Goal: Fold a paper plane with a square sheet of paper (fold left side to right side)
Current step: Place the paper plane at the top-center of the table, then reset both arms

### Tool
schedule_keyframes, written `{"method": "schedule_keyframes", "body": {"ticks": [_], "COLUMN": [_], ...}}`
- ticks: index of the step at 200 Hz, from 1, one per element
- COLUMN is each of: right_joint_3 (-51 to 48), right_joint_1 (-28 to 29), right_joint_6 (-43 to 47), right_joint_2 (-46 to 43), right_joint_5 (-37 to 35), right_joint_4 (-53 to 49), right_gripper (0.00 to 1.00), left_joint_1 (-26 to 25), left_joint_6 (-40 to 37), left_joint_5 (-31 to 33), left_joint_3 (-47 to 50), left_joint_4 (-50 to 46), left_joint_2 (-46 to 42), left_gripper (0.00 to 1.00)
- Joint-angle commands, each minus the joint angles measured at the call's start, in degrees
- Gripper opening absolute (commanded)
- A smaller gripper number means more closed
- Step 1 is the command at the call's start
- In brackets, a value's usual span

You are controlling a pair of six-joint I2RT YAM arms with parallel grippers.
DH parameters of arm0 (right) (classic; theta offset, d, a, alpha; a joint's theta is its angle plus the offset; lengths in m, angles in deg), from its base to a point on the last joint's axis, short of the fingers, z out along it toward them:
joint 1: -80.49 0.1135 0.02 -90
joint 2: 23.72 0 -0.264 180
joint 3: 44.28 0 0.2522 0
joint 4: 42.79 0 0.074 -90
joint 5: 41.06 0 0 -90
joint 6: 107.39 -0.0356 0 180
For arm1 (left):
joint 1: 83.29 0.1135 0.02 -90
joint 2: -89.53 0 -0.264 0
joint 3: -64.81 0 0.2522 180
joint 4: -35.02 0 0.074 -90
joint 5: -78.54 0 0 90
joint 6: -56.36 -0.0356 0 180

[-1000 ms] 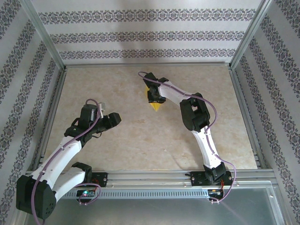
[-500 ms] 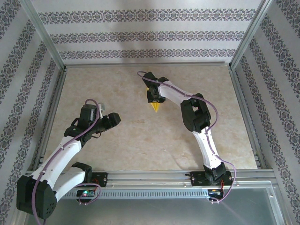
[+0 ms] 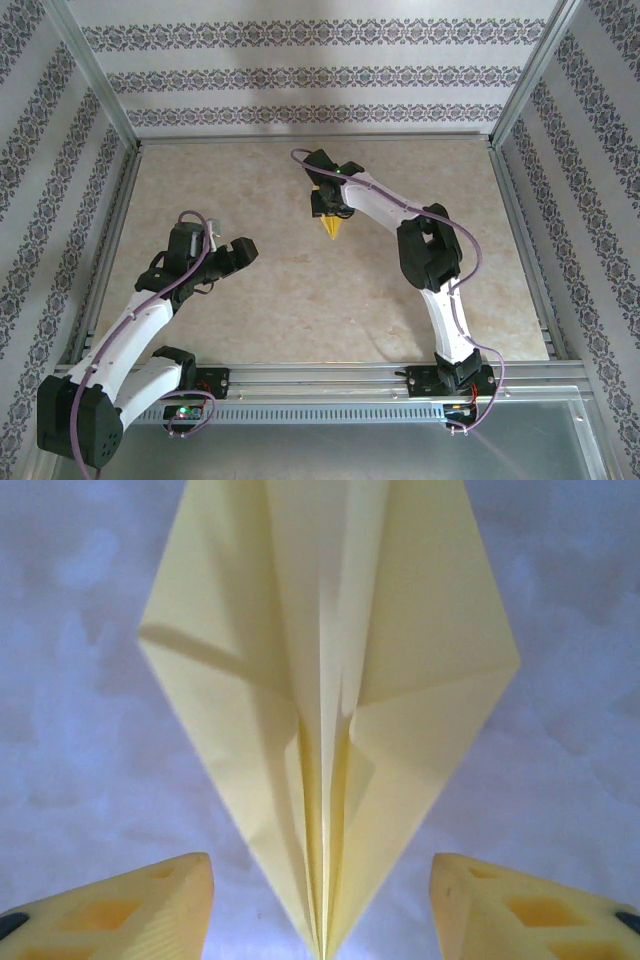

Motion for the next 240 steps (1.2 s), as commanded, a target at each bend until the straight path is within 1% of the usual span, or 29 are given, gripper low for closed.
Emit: {"method": "schedule_keyframes", "body": {"ticks": [1,29,62,81,110,138,149,171,205,240], "right_joint_3": [-4.59,-14.02,-23.88,-29.67,-38.58,-46.34,-49.25,-54.4,-60.46,-67.69], "right_joint_1": [1.21,1.65,1.03,-0.13,-3.42,-6.84,-7.89,-10.75,-17.95,-23.92], "right_joint_6": [1.8,3.45,5.29,6.05,6.67,8.38,9.78,12.09,12.8,12.62], "right_joint_2": [-8.29,-18.31,-30.0,-36.67,-47.37,-57.92,-62.18,-69.97,-79.06,-86.86], "right_joint_5": [-2.56,-2.96,-4.15,-3.16,-1.31,-1.35,-1.26,0.72,4.97,4.87], "right_joint_4": [1.77,6.39,9.05,10.74,12.61,15.31,17.15,19.71,21.36,24.98], "right_gripper": [0.63,0.69,0.76,0.8,0.86,0.93,0.98,0.98,0.98,0.98], "left_joint_1": [1.41,2.07,2.96,3.3,3.64,3.66,3.66,3.68,3.79,3.84], "left_joint_6": [-1.57,-2.37,-3.11,-3.68,-4.82,-6.03,-6.56,-8.13,-10.73,-12.08], "left_joint_5": [0.22,2.98,6.33,7.96,9.96,11.79,12.87,16.14,21.22,23.65], "left_joint_3": [0.26,0.86,1.56,1.81,1.67,1.73,1.93,2.0,1.36,0.71], "left_joint_4": [-0.55,-1.45,-1.78,-1.93,-2.24,-1.74,-1.41,-1.79,-3.16,-4.08], "left_joint_2": [-1.75,-4.03,-6.65,-7.66,-8.36,-9.4,-10.16,-12.3,-15.64,-17.19], "left_gripper": [0.92,1.0,1.0,1.0,1.0,1.0,1.0,1.0,1.0,1.0]}}
